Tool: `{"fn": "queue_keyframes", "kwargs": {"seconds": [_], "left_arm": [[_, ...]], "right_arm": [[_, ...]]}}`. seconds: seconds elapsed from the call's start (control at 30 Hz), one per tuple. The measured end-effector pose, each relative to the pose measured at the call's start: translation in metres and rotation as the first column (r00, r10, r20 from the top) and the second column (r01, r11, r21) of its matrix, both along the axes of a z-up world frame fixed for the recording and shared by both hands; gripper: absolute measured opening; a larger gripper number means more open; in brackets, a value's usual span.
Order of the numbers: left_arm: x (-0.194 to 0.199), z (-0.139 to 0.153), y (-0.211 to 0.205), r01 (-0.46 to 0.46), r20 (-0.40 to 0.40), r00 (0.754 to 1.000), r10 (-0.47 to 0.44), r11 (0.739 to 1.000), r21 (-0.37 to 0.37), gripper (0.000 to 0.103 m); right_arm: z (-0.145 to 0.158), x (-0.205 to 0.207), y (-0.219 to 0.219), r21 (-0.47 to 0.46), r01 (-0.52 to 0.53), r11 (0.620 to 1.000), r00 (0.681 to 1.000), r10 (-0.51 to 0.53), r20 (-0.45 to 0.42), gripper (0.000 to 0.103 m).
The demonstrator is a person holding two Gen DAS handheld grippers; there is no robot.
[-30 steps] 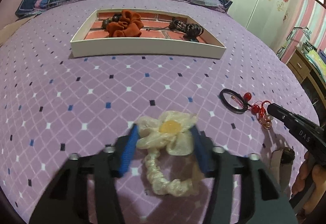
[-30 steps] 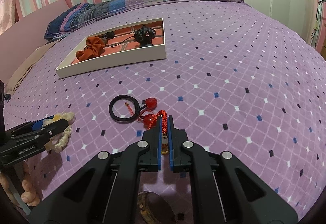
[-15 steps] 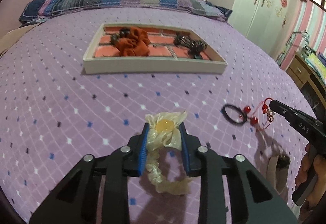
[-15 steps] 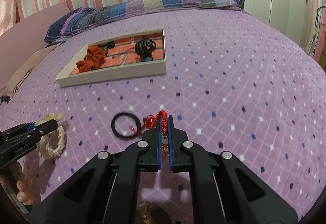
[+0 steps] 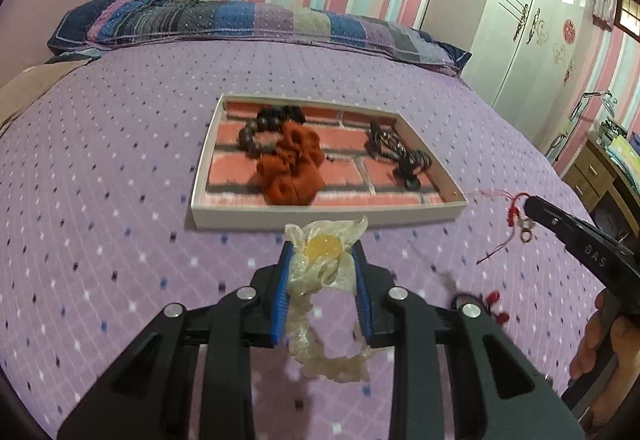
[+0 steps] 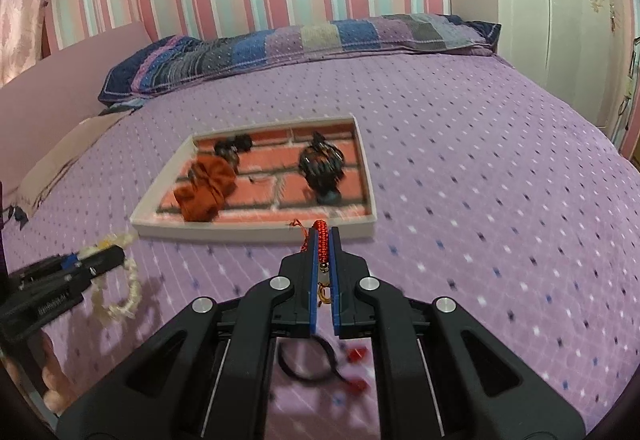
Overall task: Organize jewelry
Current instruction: 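Carry the flower scrunchie and red tassel charm in both grippers over the tray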
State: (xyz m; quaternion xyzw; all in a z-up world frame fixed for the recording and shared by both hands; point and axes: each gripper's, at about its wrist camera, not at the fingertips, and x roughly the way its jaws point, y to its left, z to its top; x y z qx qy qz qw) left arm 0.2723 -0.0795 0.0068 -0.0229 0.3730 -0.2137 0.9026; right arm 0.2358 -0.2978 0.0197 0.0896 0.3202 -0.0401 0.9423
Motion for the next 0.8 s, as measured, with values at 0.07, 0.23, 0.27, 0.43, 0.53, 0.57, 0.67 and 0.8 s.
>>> {"fn": "queue_keyframes", "kwargs": {"seconds": [0.07,0.23,0.27,0.43,0.53,0.57,0.67,0.8], "left_arm": [[0.012,0.004,-0.003,-0.001,0.003,1.0,0.001,1.0,-0.002,0.028],[0.046,0.007,-0.015,-0.012,0.013,1.0,0.012,1.0,0.007,0.028],[0.054,0.007,-0.018,-0.014,0.016,1.0,0.014,1.0,0.011,0.028],[0.086,-0.005,-0.03,-0.018,-0.001,1.0,0.018,1.0,0.02,0.028],[0.102,-0.017,-0.034,-0.022,-0.015,1.0,0.022,0.999,0.029,0.028],[0.107,-0.021,-0.034,-0.026,-0.017,0.999,0.027,0.999,0.027,0.028],[0.12,-0.032,-0.034,-0.034,-0.03,0.999,0.034,0.999,0.023,0.028],[0.136,-0.046,-0.036,-0.044,-0.041,0.998,0.046,0.998,0.037,0.029]], "right_arm": [[0.002,0.022,0.007,0.01,-0.003,1.0,1.0,0.003,-0.003,0.006],[-0.004,0.071,0.023,0.013,0.019,1.0,1.0,-0.019,-0.018,0.006],[-0.006,0.08,0.026,0.017,0.022,1.0,0.999,-0.022,-0.024,0.006],[-0.025,0.114,0.036,0.011,0.062,0.998,0.997,-0.061,-0.036,0.006],[-0.038,0.128,0.037,-0.014,0.066,0.998,0.997,-0.066,-0.041,0.006],[-0.041,0.132,0.037,-0.03,0.065,0.997,0.997,-0.067,-0.039,0.006],[-0.05,0.14,0.032,-0.05,0.06,0.997,0.997,-0.063,-0.041,0.006],[-0.058,0.146,0.029,-0.105,0.034,0.994,0.998,-0.039,-0.047,0.006]]}}
